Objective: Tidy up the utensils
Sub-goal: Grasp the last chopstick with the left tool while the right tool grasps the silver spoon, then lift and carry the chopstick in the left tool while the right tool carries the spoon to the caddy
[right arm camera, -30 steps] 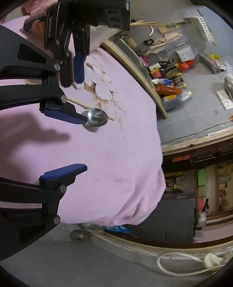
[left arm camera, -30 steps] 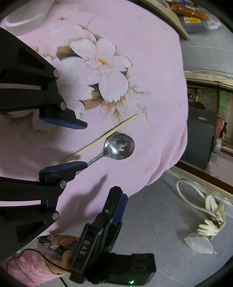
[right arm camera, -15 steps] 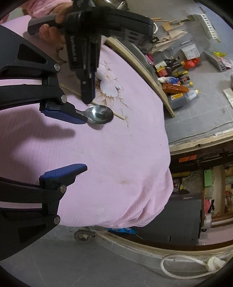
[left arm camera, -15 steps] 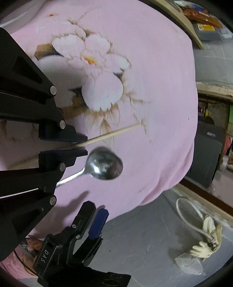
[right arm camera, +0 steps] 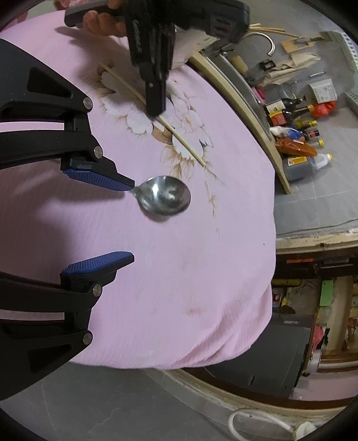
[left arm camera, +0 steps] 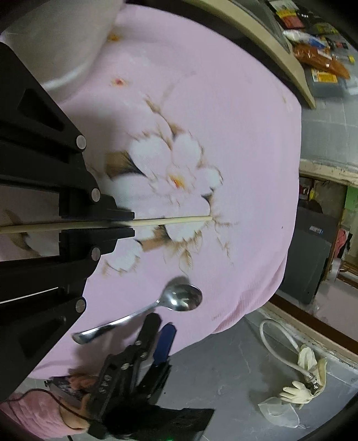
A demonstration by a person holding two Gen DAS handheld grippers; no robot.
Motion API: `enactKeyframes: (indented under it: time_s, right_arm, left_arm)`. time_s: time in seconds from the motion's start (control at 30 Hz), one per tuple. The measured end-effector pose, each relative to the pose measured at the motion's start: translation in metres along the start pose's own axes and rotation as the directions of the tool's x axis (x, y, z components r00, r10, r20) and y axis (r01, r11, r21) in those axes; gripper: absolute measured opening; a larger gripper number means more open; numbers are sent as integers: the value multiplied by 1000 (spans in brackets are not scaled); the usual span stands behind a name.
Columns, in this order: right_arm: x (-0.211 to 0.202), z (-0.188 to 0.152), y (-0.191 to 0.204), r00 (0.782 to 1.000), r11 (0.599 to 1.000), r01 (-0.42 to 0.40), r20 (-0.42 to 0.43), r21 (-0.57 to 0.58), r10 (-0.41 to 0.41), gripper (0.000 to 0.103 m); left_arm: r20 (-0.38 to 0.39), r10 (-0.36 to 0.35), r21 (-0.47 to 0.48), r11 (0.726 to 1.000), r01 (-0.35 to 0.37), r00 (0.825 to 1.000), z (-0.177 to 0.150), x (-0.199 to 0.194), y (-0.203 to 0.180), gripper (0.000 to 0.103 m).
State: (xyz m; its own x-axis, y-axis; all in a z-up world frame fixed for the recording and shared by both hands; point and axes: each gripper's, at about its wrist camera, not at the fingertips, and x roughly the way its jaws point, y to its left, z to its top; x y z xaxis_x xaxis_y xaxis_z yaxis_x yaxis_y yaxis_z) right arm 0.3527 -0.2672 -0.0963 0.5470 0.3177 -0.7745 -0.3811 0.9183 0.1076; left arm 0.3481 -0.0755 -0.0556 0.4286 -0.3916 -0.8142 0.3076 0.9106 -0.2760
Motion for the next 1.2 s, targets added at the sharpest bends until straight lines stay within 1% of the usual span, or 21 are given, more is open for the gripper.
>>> enactKeyframes:
  time_s: [0.17, 0.23, 0.33, 0.4, 0.5, 0.63, 0.73, 0.8, 0.83, 0.9, 1.0, 1.13, 1.2]
  right_arm:
    - [15, 8, 13, 1000, 1000, 13, -26, -19, -14, 45]
    - [18, 10, 14, 1000, 1000, 13, -28, -12, -14, 45]
    - [23, 14, 18, 999, 1000, 16, -33, -2, -16, 49]
    - [28, 16, 21, 999, 1000, 20, -35, -3, -20, 55]
    - [33, 19, 25, 998, 999, 47, -36, -21, -48, 58]
    - [37, 19, 32, 994, 993, 106, -22, -52, -107, 58]
    - [35, 17, 33, 992, 990, 125, -7, -59, -126, 53]
    - [32, 16, 29, 992, 991, 128, 5, -37, -128, 40]
    - [31, 16, 27, 993, 992, 120, 8, -25, -120, 39]
    - [30, 15, 22, 995, 995, 97, 13, 2, -97, 38]
    - [27, 14, 19, 996, 996, 83, 25, 25, -84, 38]
    - [19, 12, 16, 996, 996, 65, 61, 61, -69, 38]
    - [11, 10, 13, 994, 995, 50, 95, 84, -58, 38]
  left_arm:
    - [13, 1, -1, 1000, -1, 1000, -13, -10, 0, 3]
    - [15, 3, 2, 1000, -3, 1000, -13, -7, -2, 3]
    - [15, 3, 1, 1000, -3, 1000, -17, -10, -2, 3]
    - [11, 1, 0, 1000, -1, 1000, -19, -12, -2, 3]
    - [5, 1, 7, 1000, -1, 1000, -23, -13, -2, 3]
    - [-10, 16, 27, 1000, -16, 1000, -24, -14, -6, 4]
    - [-36, 28, 27, 999, -27, 999, -20, -11, -8, 3]
    - [-52, 36, 37, 999, -34, 998, -16, -7, -11, 4]
    - [-57, 35, 37, 999, -33, 998, -14, -6, -10, 4]
    - [-72, 32, 26, 999, -30, 997, -7, -1, -10, 4]
    - [-75, 28, 4, 1000, -28, 997, 0, 5, -10, 3]
    - [-36, 47, 4, 999, -47, 998, -2, 4, -15, 2]
    - [3, 29, -10, 1000, -29, 1000, -8, 0, -16, 2]
